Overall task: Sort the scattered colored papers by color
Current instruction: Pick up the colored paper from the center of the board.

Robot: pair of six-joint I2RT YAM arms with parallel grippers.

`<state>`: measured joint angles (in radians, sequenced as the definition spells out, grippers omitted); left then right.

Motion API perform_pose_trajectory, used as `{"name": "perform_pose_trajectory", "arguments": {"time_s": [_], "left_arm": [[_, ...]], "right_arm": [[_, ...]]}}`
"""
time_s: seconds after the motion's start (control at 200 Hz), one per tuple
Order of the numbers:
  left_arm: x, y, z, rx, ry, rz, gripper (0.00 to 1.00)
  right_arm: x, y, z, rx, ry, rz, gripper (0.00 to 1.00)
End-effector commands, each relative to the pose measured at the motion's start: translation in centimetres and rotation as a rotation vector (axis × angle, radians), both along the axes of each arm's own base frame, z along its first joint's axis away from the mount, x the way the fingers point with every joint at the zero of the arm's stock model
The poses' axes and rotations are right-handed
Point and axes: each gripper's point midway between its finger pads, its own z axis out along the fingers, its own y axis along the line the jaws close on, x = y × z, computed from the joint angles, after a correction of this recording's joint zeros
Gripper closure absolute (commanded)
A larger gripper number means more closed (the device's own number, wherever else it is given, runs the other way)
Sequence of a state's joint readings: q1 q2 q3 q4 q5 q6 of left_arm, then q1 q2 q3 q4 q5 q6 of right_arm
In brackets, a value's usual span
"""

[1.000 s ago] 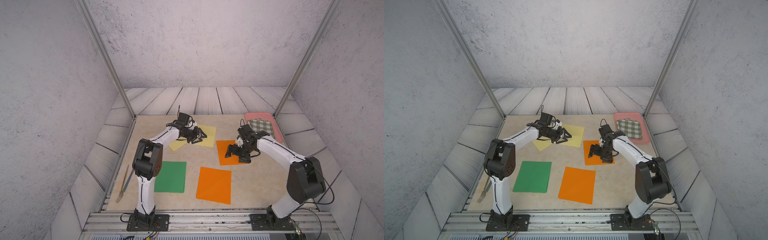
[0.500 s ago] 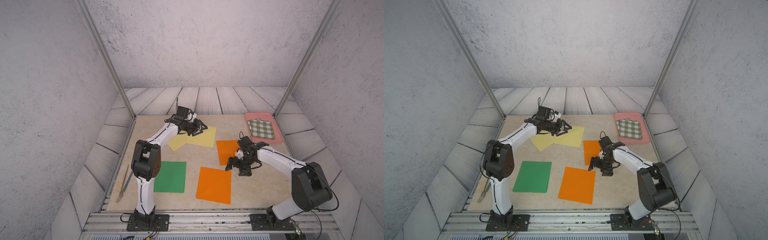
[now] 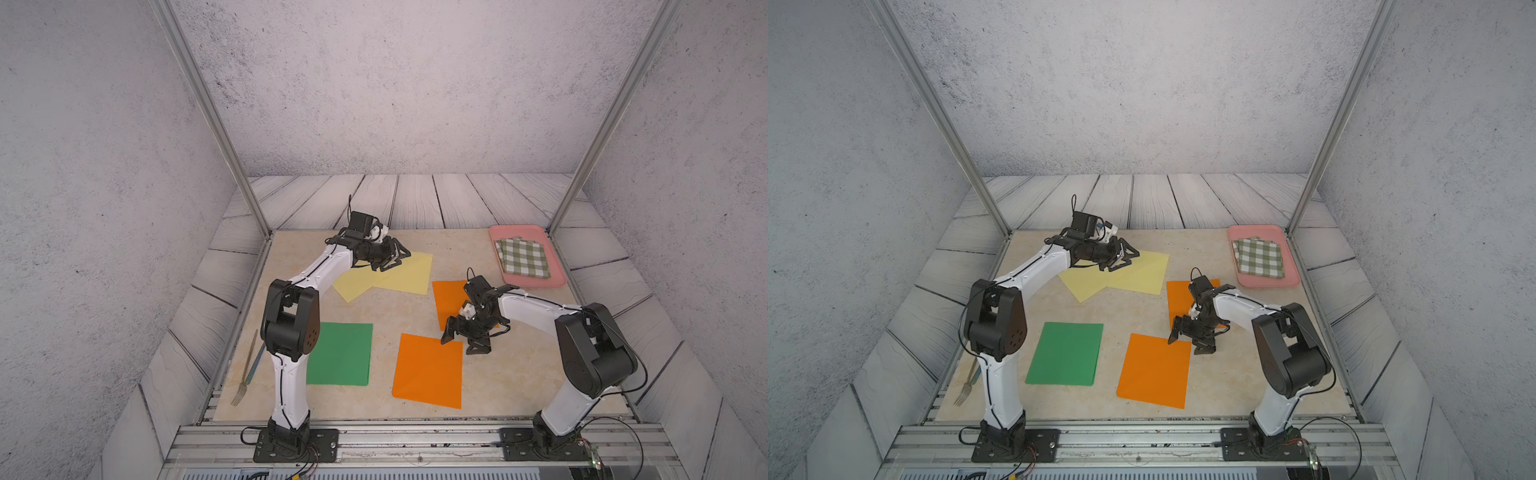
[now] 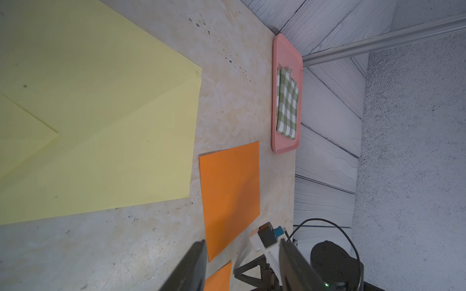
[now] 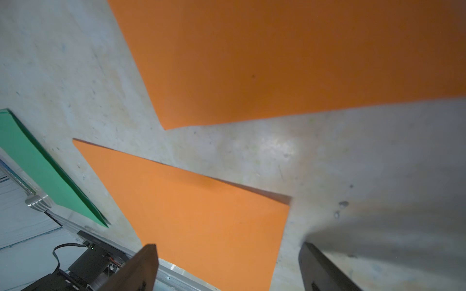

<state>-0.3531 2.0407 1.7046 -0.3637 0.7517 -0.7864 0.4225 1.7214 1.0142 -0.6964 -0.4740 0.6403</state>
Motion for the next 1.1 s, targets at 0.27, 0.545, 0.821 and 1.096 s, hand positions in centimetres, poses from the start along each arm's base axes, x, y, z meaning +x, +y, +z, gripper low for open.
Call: {"name": "perform_pose_trajectory", "arguments": {"time_s": [0.27, 0.545, 0.821, 1.096], "left_arm": [[-0.1, 1.3, 1.7, -0.010, -0.023, 0.018, 0.48], [-0.4, 1.4, 1.0, -0.012, -0.002, 0.010, 0.48], [-4.3, -0.7, -1.8, -0.042, 0.111, -0.054, 0.49], [-7.7, -4.7, -3.8, -0.069, 0.210, -0.099, 0.50]], "right_arm": [[1.3, 2.7, -1.2, 0.027, 0.032, 0.070, 0.08], [2.8, 3.3, -0.9, -0.002, 0.007, 0.078, 0.08], [6.4, 0.4, 4.9, -0.129, -0.207, 0.021, 0.09], [11.0, -5.8, 3.2, -0.197, -0.157, -0.150, 0.42]]}}
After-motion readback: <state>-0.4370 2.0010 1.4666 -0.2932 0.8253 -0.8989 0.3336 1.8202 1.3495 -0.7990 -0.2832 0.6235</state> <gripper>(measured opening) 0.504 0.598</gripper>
